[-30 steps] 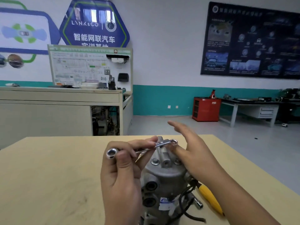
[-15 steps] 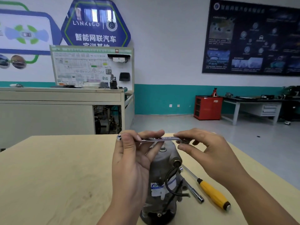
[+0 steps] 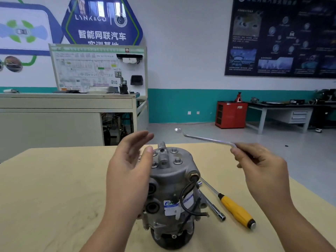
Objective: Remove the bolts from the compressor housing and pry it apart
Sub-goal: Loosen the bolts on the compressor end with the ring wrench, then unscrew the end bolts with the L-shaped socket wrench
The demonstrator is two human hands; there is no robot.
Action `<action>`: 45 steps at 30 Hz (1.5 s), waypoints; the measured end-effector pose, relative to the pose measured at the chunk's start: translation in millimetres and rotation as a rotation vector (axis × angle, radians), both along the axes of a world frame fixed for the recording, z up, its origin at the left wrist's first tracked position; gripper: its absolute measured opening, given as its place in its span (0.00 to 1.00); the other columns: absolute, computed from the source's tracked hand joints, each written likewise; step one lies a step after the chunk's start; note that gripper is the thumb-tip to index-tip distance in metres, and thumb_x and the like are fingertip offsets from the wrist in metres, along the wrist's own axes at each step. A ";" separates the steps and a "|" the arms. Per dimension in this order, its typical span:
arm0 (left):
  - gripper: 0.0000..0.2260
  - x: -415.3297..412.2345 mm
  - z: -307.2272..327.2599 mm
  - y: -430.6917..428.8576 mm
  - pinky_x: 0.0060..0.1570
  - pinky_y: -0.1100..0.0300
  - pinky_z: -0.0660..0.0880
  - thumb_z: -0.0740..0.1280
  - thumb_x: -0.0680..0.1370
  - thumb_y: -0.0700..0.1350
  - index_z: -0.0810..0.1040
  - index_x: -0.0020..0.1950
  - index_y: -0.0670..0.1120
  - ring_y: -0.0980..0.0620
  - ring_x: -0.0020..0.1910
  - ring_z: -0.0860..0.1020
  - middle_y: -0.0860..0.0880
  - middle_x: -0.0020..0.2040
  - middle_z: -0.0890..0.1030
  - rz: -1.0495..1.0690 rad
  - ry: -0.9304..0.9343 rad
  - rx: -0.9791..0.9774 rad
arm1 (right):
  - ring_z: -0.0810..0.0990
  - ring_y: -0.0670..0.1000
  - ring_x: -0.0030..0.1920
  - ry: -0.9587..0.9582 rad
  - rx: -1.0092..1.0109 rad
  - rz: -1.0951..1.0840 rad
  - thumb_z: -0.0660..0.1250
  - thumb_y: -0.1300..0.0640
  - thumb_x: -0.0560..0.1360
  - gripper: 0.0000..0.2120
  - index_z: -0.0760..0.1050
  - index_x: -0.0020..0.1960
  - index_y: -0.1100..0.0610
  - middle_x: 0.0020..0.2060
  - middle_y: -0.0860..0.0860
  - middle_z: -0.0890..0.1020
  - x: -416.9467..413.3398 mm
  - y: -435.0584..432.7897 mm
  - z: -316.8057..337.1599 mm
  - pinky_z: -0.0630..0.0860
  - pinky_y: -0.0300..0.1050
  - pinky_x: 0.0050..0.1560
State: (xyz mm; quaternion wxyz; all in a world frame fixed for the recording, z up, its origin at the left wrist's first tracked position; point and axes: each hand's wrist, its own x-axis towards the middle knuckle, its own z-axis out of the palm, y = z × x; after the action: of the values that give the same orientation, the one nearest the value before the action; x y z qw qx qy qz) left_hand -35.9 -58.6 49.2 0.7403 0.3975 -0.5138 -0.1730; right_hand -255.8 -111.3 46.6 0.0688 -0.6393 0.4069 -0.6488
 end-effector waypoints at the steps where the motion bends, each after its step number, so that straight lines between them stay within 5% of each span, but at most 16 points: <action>1: 0.10 4.1 -2.3 -0.8 0.50 0.75 0.72 0.67 0.77 0.44 0.78 0.54 0.57 0.64 0.50 0.79 0.63 0.50 0.82 0.064 -0.091 0.043 | 0.78 0.41 0.37 -0.034 0.080 -0.015 0.69 0.60 0.73 0.07 0.81 0.47 0.50 0.33 0.40 0.81 -4.6 -2.4 -10.1 0.75 0.31 0.37; 3: 0.12 9.7 -7.6 -2.8 0.45 0.79 0.69 0.69 0.71 0.57 0.78 0.54 0.62 0.68 0.50 0.76 0.66 0.52 0.80 0.114 -0.201 0.182 | 0.78 0.43 0.33 -0.075 0.233 -0.045 0.69 0.60 0.73 0.07 0.82 0.41 0.50 0.30 0.41 0.82 -10.5 -6.1 -32.7 0.75 0.34 0.34; 5: 0.24 11.7 -15.0 -5.0 0.48 0.72 0.74 0.67 0.62 0.66 0.77 0.57 0.64 0.66 0.53 0.77 0.63 0.55 0.79 0.057 -0.185 0.302 | 0.78 0.45 0.31 -0.051 0.347 -0.102 0.70 0.60 0.73 0.13 0.79 0.34 0.46 0.27 0.44 0.81 -11.8 -7.4 -55.6 0.77 0.44 0.37; 7: 0.29 9.4 -19.3 -5.0 0.44 0.62 0.80 0.68 0.57 0.67 0.76 0.58 0.67 0.61 0.49 0.81 0.60 0.55 0.80 -0.059 -0.098 0.358 | 0.79 0.47 0.32 -0.017 0.435 -0.126 0.70 0.61 0.73 0.15 0.77 0.31 0.46 0.26 0.43 0.80 -8.8 -8.1 -75.0 0.76 0.45 0.38; 10: 0.33 7.7 -22.8 -4.7 0.37 0.66 0.78 0.78 0.58 0.64 0.71 0.60 0.72 0.62 0.46 0.82 0.58 0.55 0.80 -0.185 -0.007 0.365 | 0.79 0.48 0.31 0.031 0.534 -0.141 0.71 0.62 0.72 0.14 0.77 0.31 0.48 0.25 0.45 0.80 1.0 -11.0 -97.3 0.73 0.40 0.35; 14: 0.42 12.5 -25.5 -7.6 0.43 0.64 0.77 0.75 0.53 0.64 0.60 0.63 0.76 0.62 0.48 0.82 0.60 0.59 0.77 -0.314 0.049 0.436 | 0.79 0.52 0.35 0.175 0.656 -0.174 0.71 0.57 0.72 0.05 0.82 0.38 0.55 0.31 0.51 0.82 13.6 -13.7 -107.9 0.69 0.43 0.37; 18: 0.36 16.1 -29.3 -10.5 0.37 0.67 0.77 0.75 0.52 0.60 0.69 0.59 0.70 0.58 0.47 0.83 0.60 0.54 0.81 -0.388 0.094 0.417 | 0.77 0.49 0.46 0.609 0.771 -0.186 0.63 0.49 0.78 0.08 0.76 0.46 0.53 0.43 0.48 0.81 21.8 -14.6 -98.6 0.65 0.38 0.38; 21: 0.30 16.3 -30.9 -11.6 0.33 0.66 0.76 0.75 0.54 0.59 0.73 0.54 0.68 0.55 0.45 0.84 0.61 0.50 0.83 -0.416 0.117 0.396 | 0.71 0.50 0.45 0.816 0.864 -0.124 0.58 0.49 0.80 0.10 0.66 0.42 0.50 0.37 0.47 0.72 29.3 -17.4 -90.9 0.62 0.35 0.31; 28: 0.27 16.0 -34.2 -13.3 0.30 0.66 0.76 0.74 0.55 0.59 0.74 0.53 0.65 0.54 0.44 0.84 0.59 0.49 0.83 -0.415 0.125 0.377 | 0.69 0.50 0.46 0.843 0.684 -0.268 0.56 0.50 0.80 0.11 0.71 0.43 0.51 0.42 0.48 0.71 21.2 -22.6 -98.9 0.66 0.41 0.39; 33: 0.28 17.9 -36.7 -14.9 0.32 0.65 0.76 0.74 0.54 0.60 0.73 0.54 0.65 0.53 0.44 0.84 0.59 0.49 0.83 -0.398 0.121 0.378 | 0.65 0.53 0.42 1.025 0.848 -0.264 0.60 0.56 0.78 0.19 0.55 0.33 0.53 0.33 0.49 0.58 30.1 -35.2 -98.8 0.57 0.39 0.27; 36: 0.28 18.3 -36.2 -17.0 0.34 0.64 0.77 0.74 0.54 0.60 0.73 0.53 0.65 0.51 0.45 0.84 0.57 0.49 0.84 -0.393 0.115 0.367 | 0.64 0.53 0.40 1.044 0.880 -0.244 0.61 0.58 0.78 0.20 0.54 0.33 0.53 0.34 0.49 0.57 34.1 -39.2 -93.7 0.63 0.41 0.37; 39: 0.28 17.9 -37.5 -19.1 0.34 0.65 0.77 0.74 0.53 0.60 0.73 0.52 0.66 0.52 0.43 0.84 0.59 0.47 0.84 -0.376 0.114 0.363 | 0.63 0.49 0.33 0.989 0.939 -0.237 0.62 0.60 0.77 0.18 0.56 0.34 0.54 0.34 0.50 0.60 32.4 -42.7 -90.1 0.60 0.40 0.31; 45: 0.27 19.4 -37.3 -21.1 0.33 0.68 0.75 0.72 0.51 0.60 0.72 0.50 0.67 0.58 0.40 0.83 0.64 0.44 0.82 -0.320 0.073 0.356 | 0.73 0.49 0.43 0.611 0.768 -0.180 0.59 0.55 0.80 0.06 0.69 0.44 0.54 0.46 0.51 0.77 27.0 -46.8 -74.4 0.65 0.41 0.40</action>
State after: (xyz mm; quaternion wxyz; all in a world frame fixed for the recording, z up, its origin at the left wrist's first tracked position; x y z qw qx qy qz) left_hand -16.5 -79.7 11.9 0.6398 0.4289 -0.5044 -0.3902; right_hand -228.8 -158.1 -27.9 0.1208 -0.6911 0.6716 -0.2383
